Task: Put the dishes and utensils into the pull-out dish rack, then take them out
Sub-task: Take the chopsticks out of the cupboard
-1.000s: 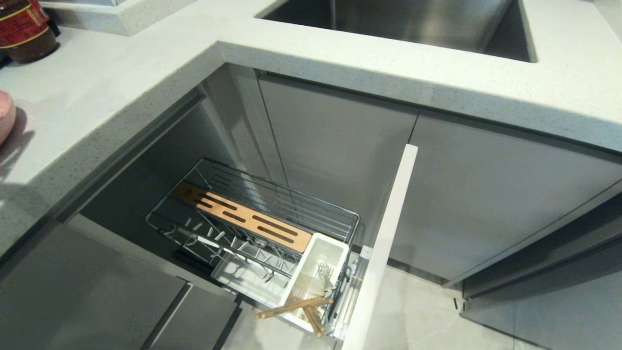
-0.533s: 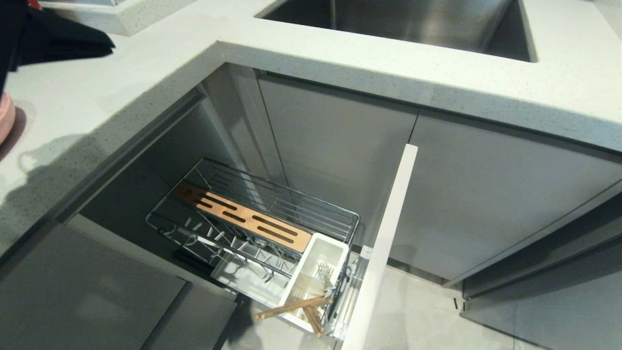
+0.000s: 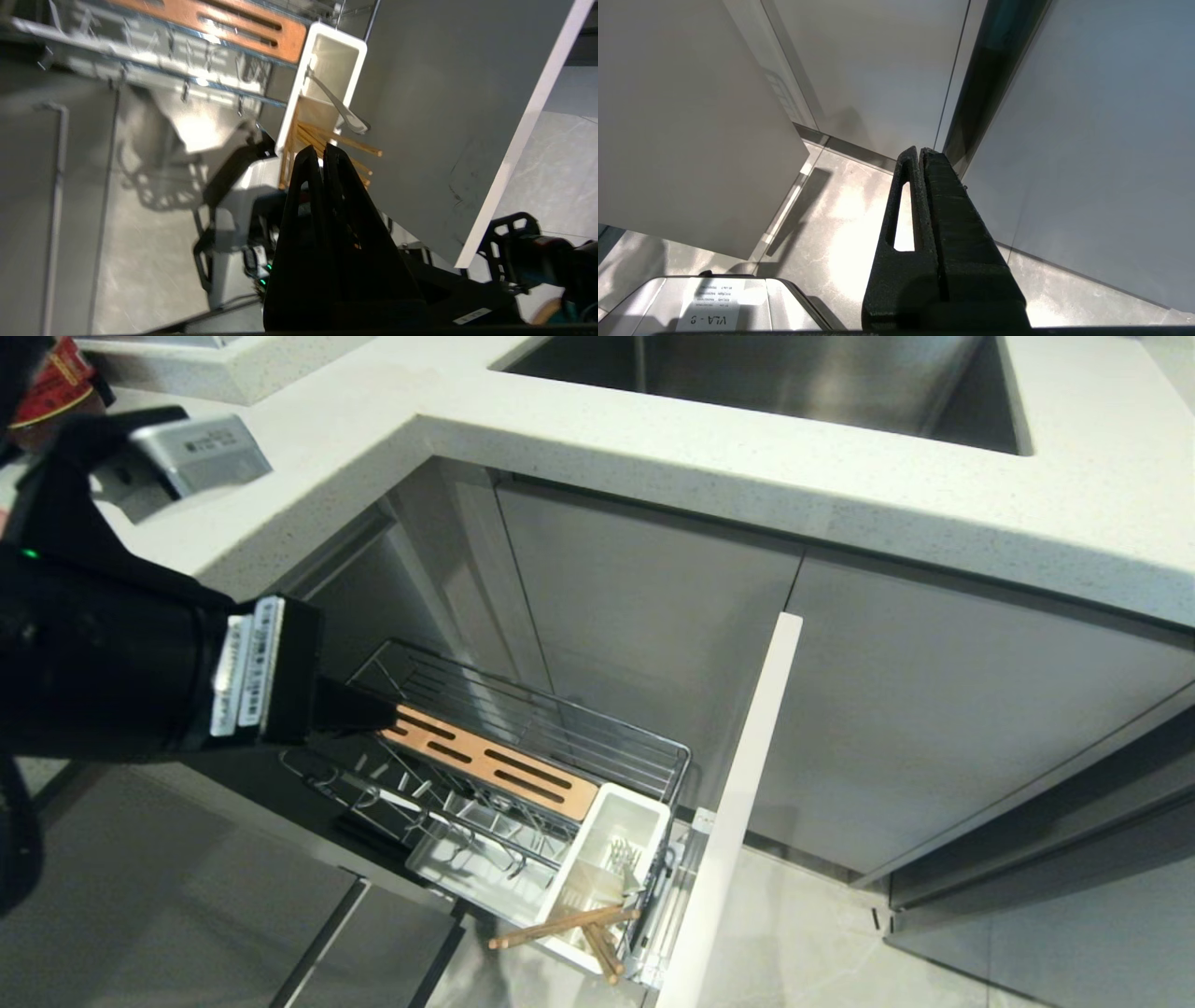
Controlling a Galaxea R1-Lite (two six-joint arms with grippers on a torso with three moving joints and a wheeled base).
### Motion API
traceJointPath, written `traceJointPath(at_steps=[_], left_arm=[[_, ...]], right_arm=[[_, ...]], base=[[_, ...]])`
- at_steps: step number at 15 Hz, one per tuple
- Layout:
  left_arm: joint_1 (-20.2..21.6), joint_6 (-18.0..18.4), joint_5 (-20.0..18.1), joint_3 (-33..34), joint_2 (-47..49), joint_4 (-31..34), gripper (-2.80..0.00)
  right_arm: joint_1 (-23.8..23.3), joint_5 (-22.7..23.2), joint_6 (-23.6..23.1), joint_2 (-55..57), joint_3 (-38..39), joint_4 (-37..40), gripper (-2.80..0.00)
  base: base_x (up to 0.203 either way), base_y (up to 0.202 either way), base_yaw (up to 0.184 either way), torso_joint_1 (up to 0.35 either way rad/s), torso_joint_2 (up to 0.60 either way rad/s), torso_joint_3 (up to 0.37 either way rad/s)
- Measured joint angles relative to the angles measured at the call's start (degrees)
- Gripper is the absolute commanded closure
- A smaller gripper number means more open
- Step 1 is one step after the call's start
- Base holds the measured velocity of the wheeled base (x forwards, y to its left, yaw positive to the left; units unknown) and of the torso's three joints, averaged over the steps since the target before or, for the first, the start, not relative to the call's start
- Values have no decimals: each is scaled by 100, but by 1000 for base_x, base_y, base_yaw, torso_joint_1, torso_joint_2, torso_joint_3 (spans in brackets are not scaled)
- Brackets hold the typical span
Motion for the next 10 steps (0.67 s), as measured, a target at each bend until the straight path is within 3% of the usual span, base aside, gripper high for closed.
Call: traceJointPath(at_steps=[4,6,10], left_arm=[[-146,-1176,-1,130,338,63,0],[-207,-1405,11,438,420,65,0],[-353,-1513,93,1197,581,11,0]], right_arm=[[-2,0,0,0,0,0,0],[-2,2,0,0,0,0,0],[-2,0,0,0,0,0,0]], base=[[0,0,0,0,0,0],[0,0,0,0,0,0],[0,0,0,0,0,0]])
